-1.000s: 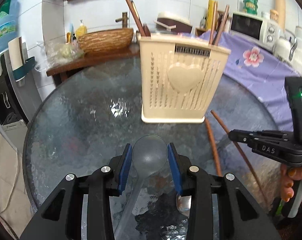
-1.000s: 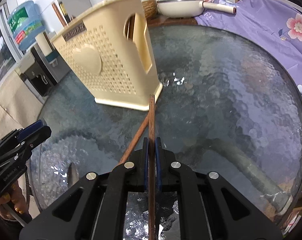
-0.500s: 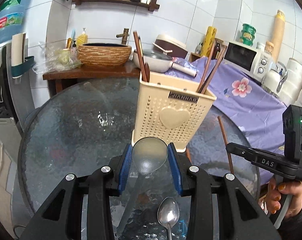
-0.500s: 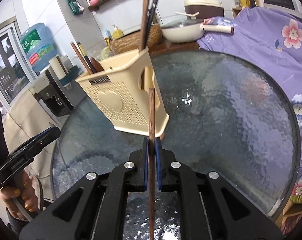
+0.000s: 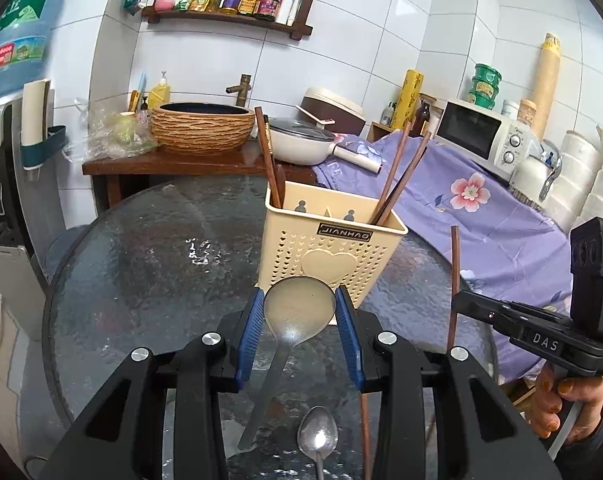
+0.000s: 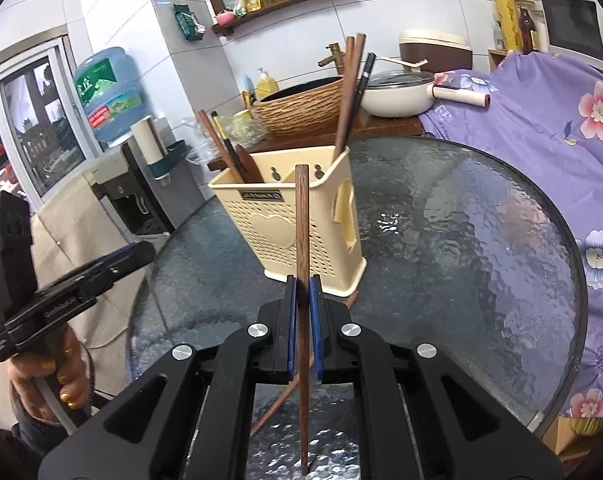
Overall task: Organize utensils
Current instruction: 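Lift the spoon and chopstick upright and carry them over the cream holder, then lower the spoon and chopstick into the holder and open both tools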
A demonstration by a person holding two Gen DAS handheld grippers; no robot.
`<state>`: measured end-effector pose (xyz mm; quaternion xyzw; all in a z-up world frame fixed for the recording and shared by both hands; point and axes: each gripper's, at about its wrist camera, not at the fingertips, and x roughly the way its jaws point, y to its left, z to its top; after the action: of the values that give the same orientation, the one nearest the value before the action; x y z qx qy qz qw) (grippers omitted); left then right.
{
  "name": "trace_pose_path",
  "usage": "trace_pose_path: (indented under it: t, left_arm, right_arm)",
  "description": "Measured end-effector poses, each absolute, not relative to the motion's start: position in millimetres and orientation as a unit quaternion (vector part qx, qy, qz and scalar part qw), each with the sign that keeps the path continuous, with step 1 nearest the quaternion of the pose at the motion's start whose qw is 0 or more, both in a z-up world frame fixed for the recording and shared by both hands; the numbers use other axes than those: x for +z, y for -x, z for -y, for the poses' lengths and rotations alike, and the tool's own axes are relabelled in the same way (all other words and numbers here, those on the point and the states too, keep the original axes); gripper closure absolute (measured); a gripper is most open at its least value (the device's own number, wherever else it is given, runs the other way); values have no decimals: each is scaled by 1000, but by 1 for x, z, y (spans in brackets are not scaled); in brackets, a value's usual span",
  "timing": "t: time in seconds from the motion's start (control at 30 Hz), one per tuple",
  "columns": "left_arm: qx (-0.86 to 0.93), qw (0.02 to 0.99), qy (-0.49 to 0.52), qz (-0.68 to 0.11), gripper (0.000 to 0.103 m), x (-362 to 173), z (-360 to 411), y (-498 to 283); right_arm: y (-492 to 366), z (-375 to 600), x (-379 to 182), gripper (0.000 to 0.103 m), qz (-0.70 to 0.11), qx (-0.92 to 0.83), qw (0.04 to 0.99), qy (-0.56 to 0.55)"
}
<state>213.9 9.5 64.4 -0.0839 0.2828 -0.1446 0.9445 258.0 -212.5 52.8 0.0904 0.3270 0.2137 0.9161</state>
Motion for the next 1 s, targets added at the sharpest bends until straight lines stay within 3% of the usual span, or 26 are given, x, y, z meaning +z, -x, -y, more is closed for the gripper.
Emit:
trace_pose_path:
  t: [0.57, 1.0]
  left_arm:
    - [-190, 937, 163, -243, 68, 126, -10, -239]
    - [-171, 953, 192, -160, 68, 210, -3, -299]
  right_arm:
    - [-249, 200, 126, 96, -275, 231, 931, -60]
    - [-285, 196, 234, 96, -191, 219, 955, -62]
